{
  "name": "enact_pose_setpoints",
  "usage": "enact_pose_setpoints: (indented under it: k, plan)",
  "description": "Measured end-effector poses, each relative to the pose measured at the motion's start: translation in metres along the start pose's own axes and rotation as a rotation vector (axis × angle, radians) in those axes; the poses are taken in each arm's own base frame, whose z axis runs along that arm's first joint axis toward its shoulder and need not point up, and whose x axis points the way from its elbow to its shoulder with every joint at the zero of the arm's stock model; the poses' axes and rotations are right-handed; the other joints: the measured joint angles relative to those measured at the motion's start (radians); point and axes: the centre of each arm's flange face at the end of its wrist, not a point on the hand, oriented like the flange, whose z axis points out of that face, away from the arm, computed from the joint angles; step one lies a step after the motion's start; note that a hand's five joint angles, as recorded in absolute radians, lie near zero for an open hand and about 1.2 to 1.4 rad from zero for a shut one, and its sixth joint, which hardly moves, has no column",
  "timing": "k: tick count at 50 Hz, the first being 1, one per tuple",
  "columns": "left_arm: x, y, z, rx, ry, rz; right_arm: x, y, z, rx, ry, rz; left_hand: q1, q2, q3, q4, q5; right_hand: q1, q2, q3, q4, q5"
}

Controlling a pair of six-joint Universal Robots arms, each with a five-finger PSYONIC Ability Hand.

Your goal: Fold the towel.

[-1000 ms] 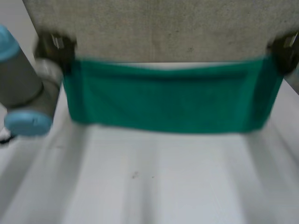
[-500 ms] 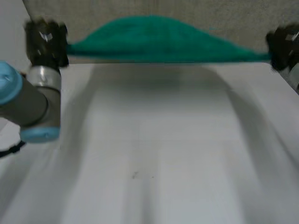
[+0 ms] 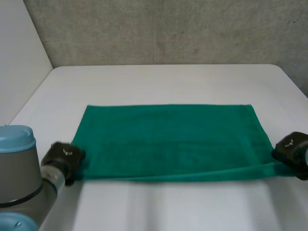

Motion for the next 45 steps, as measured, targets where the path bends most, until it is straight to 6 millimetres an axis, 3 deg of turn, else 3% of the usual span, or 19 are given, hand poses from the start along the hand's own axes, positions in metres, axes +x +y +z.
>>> enact_pose_setpoints:
  k: [5,10,19,21,32,36,38,40,42,45]
  plan:
    - [-0.001,-0.001,-0.014,-0.042,0.039,0.011,0.004,0.005,-0.005,-0.006,0.039,-0.025,0.000,0.000,0.000,0.000,0.000,0.000,0.000,0.000,0.000,0.000]
    - [-0.008,-0.014,-0.005,0.015,0.001,-0.001,0.013,-0.004,0.006,0.048,0.120,0.008,0.000,0.000,0.000,0.000,0.000,0.000,0.000,0.000,0.000,0.000]
    - [-0.023,-0.049,0.044,0.174,-0.120,-0.030,0.027,-0.033,0.053,0.178,0.224,0.077,0.000,0.000,0.000,0.000,0.000,0.000,0.000,0.000,0.000,0.000]
    - [-0.028,-0.062,0.069,0.223,-0.168,-0.038,0.033,-0.044,0.074,0.213,0.251,0.095,0.000,0.000,0.000,0.000,0.000,0.000,0.000,0.000,0.000,0.000]
    - [-0.029,-0.079,0.133,0.252,-0.238,-0.045,0.052,-0.069,0.127,0.261,0.334,0.145,0.000,0.000,0.000,0.000,0.000,0.000,0.000,0.000,0.000,0.000]
    - [-0.027,-0.080,0.145,0.260,-0.238,-0.041,0.052,-0.075,0.138,0.272,0.344,0.140,0.000,0.000,0.000,0.000,0.000,-0.005,-0.009,-0.010,-0.009,-0.003]
    - [-0.024,-0.081,0.152,0.274,-0.232,-0.030,0.050,-0.081,0.146,0.282,0.350,0.133,-0.303,-0.354,-0.347,-0.331,-0.289,-0.244,-0.327,-0.328,-0.337,-0.301]
    - [-0.022,-0.083,0.154,0.287,-0.229,-0.020,0.049,-0.084,0.150,0.285,0.354,0.130,-0.568,-0.582,-0.551,-0.564,-0.521,-0.271,-0.374,-0.364,-0.372,-0.336]
    - [-0.020,-0.085,0.155,0.306,-0.228,-0.001,0.048,-0.087,0.155,0.275,0.374,0.133,-0.881,-0.901,-0.881,-0.897,-0.858,-0.707,-0.850,-0.854,-0.865,-0.839]
    - [-0.019,-0.087,0.153,0.326,-0.235,0.021,0.048,-0.090,0.157,0.257,0.398,0.146,-0.906,-0.972,-0.962,-0.971,-0.939,-0.778,-0.949,-0.963,-0.961,-0.931]
